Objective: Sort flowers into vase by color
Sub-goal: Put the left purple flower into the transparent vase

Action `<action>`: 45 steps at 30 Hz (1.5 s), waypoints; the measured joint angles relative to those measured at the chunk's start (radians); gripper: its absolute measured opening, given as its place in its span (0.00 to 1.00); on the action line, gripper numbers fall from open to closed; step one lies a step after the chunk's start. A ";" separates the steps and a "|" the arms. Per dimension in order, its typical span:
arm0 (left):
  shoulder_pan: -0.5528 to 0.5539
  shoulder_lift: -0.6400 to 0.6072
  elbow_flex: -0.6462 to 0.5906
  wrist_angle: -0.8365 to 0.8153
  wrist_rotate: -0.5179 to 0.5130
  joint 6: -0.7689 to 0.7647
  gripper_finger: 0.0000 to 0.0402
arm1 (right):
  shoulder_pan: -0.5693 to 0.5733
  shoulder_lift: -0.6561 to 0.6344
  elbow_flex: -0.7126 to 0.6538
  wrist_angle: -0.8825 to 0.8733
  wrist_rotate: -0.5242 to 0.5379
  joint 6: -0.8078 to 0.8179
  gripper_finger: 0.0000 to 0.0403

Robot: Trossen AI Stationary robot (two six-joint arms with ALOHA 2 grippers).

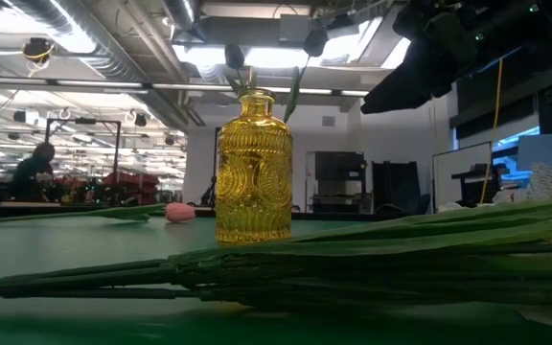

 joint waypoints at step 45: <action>0.703 -0.330 -0.786 1.115 0.445 0.424 0.00 | 0.000 0.000 0.000 0.044 0.008 0.029 0.59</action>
